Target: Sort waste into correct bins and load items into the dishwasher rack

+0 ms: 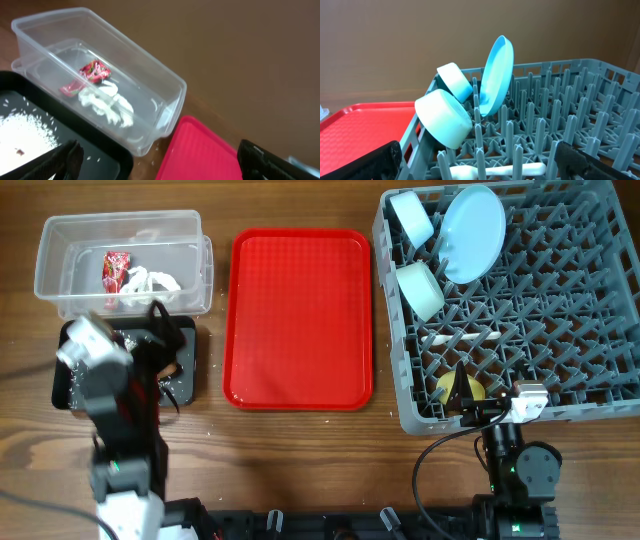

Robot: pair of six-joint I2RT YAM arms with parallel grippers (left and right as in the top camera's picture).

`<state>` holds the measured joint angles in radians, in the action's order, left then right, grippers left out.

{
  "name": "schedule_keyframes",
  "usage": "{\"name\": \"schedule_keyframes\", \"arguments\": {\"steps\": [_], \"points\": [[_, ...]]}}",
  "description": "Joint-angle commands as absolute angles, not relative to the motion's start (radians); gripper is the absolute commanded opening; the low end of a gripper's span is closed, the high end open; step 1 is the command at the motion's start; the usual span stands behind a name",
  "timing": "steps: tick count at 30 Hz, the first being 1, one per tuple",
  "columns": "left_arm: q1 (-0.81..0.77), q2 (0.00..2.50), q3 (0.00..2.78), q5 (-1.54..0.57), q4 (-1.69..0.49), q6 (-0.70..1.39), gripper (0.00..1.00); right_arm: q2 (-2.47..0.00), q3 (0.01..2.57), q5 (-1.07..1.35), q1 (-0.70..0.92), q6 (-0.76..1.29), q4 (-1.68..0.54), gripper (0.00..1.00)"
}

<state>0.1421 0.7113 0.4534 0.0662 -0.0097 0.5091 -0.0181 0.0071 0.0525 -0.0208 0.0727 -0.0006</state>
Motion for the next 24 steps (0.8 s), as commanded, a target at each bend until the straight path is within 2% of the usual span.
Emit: {"name": "schedule_keyframes", "arguments": {"steps": [1,8,13,16,24], "points": [[0.139,0.511,0.256,0.017,0.051,0.448,1.0,-0.011,0.005,0.068,-0.017,0.056,0.002,1.0],[0.139,0.235,0.069,0.007,0.051,0.448,1.0,-0.011,0.005,0.068,-0.017,0.055,0.002,1.0],[0.139,0.141,0.017,-0.008,0.026,0.448,1.0,-0.011,0.005,0.068,-0.017,0.055,0.002,1.0],[0.137,0.075,0.006,-0.011,-0.07,0.448,1.0,-0.011,0.005,0.068,-0.017,0.056,0.002,1.0],[0.078,0.002,0.006,-0.022,-0.076,0.433,1.0,-0.011,0.005,0.068,-0.017,0.056,0.002,1.0]]}}
